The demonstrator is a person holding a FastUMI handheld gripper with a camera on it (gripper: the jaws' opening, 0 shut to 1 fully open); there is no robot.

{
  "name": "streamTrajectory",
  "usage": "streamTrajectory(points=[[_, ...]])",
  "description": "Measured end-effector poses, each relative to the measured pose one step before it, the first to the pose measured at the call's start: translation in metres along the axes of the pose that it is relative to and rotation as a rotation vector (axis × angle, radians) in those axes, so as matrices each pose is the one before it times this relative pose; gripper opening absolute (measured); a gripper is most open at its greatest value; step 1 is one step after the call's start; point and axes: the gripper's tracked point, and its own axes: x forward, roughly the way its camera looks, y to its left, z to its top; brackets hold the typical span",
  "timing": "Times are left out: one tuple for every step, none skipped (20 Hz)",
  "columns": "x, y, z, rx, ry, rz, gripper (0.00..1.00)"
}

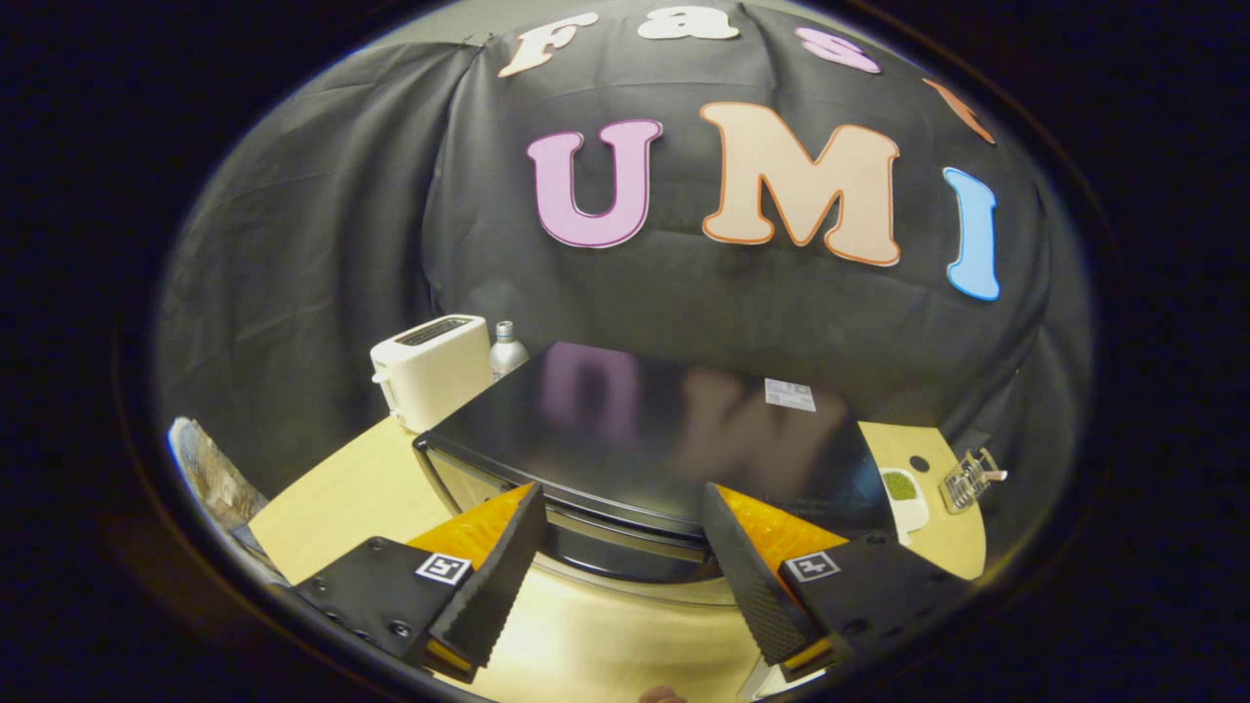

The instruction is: Open the toaster oven, put the food inside, and close the toaster oven door.

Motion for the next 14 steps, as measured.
streamTrajectory(points=[[-0.00241,0.00132,-0.00338,0.01727,0.00268,0.00675,1.00],[-0.00324,0.00085,-0.00237,0.01299,0.00367,0.00756,1.00],[-0.00315,0.00117,-0.00258,0.00406,0.00205,0.00619,1.00],[-0.00520,0.00071,-0.00673,0.00962,0.00804,0.00765,1.00],[-0.00248,0.00174,-0.00193,0.02067,0.00928,0.00589,1.00],[-0.00441,0.00139,-0.00620,0.02414,0.01522,0.00938,1.00],[-0.00334,0.00140,-0.00565,0.01968,0.01095,0.00882,1.00],[-0.00290,0.00141,-0.00296,-0.00058,0.00438,0.00813,1.00],[-0.00475,0.00326,-0.00443,-0.01563,0.00477,0.00854,1.00],[-0.00334,0.00209,-0.00531,-0.00696,0.01067,0.00650,1.00],[-0.00343,0.00125,-0.00844,0.00289,0.01815,0.00851,1.00],[-0.00346,0.00186,-0.00794,0.00735,0.02266,0.00877,1.00],[-0.00340,0.00245,-0.00849,-0.00012,0.01824,0.00926,1.00],[-0.00263,0.00228,-0.00769,-0.00645,0.01623,0.00940,1.00]])
